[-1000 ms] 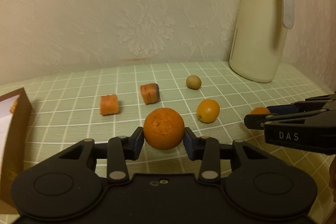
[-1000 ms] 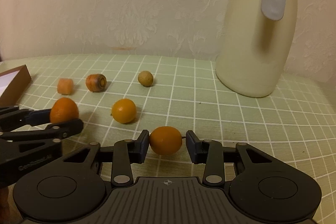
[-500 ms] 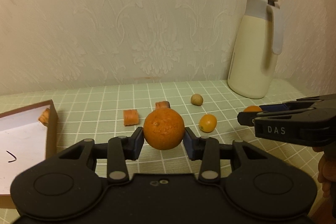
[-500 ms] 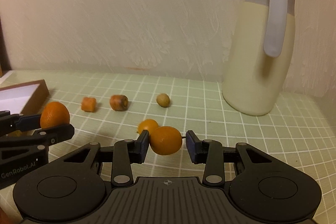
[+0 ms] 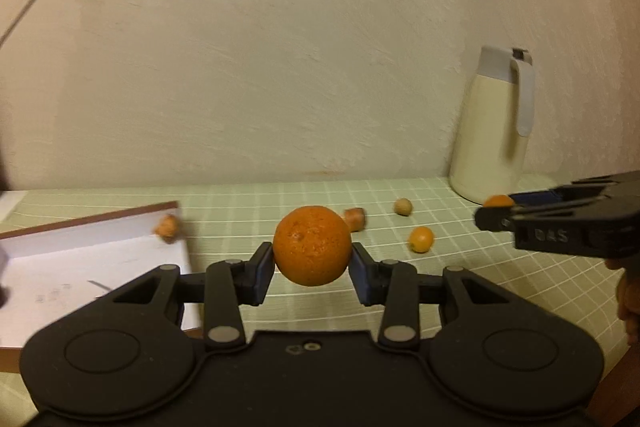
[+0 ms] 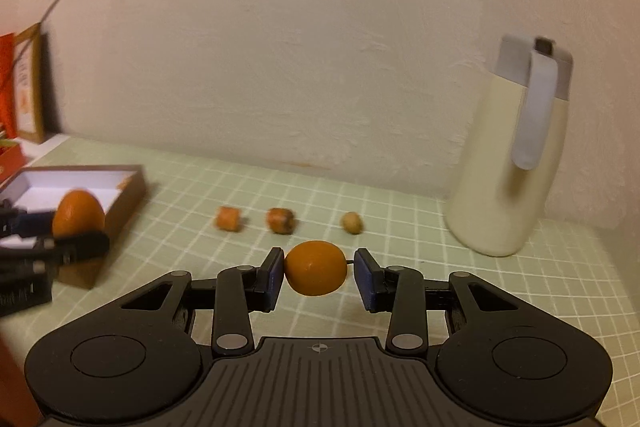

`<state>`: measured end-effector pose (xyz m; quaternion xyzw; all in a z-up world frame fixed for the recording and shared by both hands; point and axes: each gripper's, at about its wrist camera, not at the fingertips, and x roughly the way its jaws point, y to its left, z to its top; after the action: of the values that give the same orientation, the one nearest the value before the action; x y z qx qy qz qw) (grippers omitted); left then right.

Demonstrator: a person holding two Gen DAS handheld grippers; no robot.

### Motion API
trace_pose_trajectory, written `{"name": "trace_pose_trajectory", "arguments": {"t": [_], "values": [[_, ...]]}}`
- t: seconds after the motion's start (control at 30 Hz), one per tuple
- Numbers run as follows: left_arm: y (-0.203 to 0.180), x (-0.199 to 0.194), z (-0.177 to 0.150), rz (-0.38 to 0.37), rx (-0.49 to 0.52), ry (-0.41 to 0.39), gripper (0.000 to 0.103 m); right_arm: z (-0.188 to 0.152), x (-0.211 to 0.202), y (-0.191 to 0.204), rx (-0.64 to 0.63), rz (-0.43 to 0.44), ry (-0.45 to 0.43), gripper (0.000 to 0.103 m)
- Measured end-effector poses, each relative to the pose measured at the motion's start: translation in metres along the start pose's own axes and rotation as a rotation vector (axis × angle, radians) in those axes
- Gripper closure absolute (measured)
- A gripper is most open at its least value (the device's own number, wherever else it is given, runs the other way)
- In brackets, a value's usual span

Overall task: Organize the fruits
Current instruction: 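Carry both oranges over the white tray and open both tools to drop them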

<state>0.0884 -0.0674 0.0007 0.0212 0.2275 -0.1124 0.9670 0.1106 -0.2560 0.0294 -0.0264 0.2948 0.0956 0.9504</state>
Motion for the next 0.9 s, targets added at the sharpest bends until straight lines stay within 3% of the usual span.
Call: {"name": "trace_pose_trajectory", "arguments": {"t": [0.4, 0.67, 0.9], "values": [[0.065, -0.048, -0.006, 0.140, -0.052, -0.042, 0.073, 0.013, -0.003, 0.062, -0.063, 0.125, -0.047, 0.064], [0.106, -0.066, -0.012, 0.229, -0.114, -0.048, 0.073, 0.024, 0.002, 0.120, -0.129, 0.258, -0.104, 0.064], [0.138, -0.076, -0.016, 0.312, -0.173, -0.057, 0.073, 0.032, 0.012, 0.157, -0.141, 0.320, -0.134, 0.064]]}}
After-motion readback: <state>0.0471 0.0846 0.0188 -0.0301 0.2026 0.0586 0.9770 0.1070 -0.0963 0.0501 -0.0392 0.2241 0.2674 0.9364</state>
